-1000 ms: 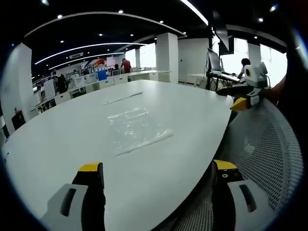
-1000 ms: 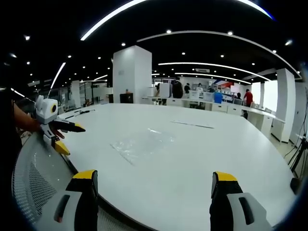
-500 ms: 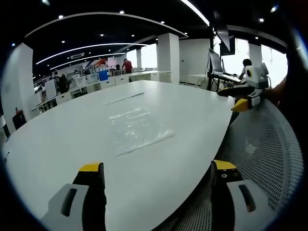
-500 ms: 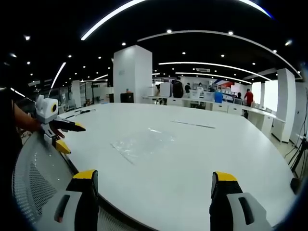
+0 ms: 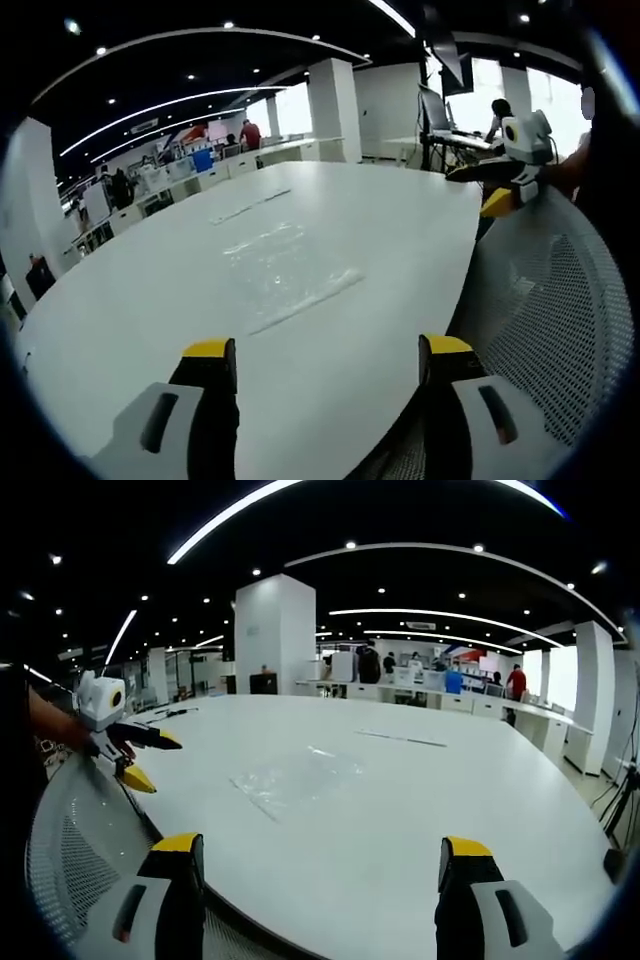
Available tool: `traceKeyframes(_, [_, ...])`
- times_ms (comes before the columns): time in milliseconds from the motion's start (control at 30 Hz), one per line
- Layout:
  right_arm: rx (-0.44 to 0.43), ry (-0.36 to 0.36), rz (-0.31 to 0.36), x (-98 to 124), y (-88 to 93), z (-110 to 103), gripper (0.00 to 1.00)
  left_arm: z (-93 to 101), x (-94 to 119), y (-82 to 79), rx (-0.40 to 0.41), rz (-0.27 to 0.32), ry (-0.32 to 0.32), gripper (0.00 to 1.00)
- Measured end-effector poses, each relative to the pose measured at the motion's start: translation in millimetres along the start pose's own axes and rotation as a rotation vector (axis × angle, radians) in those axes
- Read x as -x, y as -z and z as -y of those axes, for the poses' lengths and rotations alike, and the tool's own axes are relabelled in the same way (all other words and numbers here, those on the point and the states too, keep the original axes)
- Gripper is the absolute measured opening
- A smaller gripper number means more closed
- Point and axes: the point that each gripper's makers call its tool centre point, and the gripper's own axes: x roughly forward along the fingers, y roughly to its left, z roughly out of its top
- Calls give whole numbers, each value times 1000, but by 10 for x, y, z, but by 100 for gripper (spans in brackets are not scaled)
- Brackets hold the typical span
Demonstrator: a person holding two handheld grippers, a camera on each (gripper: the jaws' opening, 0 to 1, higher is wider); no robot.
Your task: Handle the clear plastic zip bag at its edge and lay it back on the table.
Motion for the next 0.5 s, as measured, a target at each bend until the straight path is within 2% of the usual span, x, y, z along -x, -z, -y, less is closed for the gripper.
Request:
traceKeyframes(233, [-1, 2, 2, -3, -7, 5, 98, -100, -56, -142, -55, 5, 18, 72])
traceKeyframes(500, [-2, 2, 1, -5, 2, 9, 98, -189, -103, -206, -92, 4, 33, 70])
